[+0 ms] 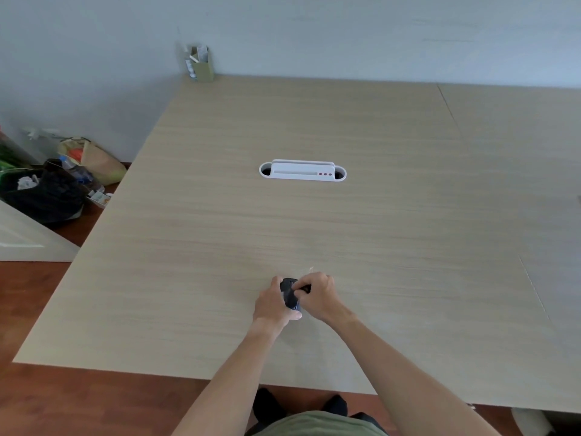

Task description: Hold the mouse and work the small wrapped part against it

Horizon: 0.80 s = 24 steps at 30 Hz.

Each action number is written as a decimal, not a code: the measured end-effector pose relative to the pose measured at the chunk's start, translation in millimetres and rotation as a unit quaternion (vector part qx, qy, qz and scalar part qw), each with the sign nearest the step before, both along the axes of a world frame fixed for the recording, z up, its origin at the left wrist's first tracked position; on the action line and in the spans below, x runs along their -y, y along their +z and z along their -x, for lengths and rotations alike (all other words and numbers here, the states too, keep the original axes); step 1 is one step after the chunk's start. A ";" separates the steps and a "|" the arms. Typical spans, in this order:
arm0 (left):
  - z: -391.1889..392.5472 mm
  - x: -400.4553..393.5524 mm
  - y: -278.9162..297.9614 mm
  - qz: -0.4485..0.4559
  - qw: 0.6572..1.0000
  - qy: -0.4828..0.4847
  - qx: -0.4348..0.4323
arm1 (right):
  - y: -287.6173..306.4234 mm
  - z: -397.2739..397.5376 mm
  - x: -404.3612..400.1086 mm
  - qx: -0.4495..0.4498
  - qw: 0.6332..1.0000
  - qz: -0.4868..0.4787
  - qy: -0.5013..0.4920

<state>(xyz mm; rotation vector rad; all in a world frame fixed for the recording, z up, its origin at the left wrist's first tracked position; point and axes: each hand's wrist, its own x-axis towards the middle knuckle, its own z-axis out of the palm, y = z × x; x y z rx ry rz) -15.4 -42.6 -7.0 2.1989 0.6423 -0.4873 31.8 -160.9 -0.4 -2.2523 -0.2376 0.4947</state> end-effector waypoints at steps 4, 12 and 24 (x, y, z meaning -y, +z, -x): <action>-1.0 0.4 -0.7 -0.005 1.000 -0.009 -0.003 | -1.4 -7.5 -2.3 0.017 0.999 0.025 -0.040; -2.8 1.3 1.9 -0.011 1.000 -0.014 -0.017 | 4.6 -4.4 3.0 0.019 1.000 0.017 0.008; -5.8 5.9 -2.8 -0.038 0.999 -0.014 -0.016 | 6.5 8.0 -2.9 0.034 0.998 -0.039 0.025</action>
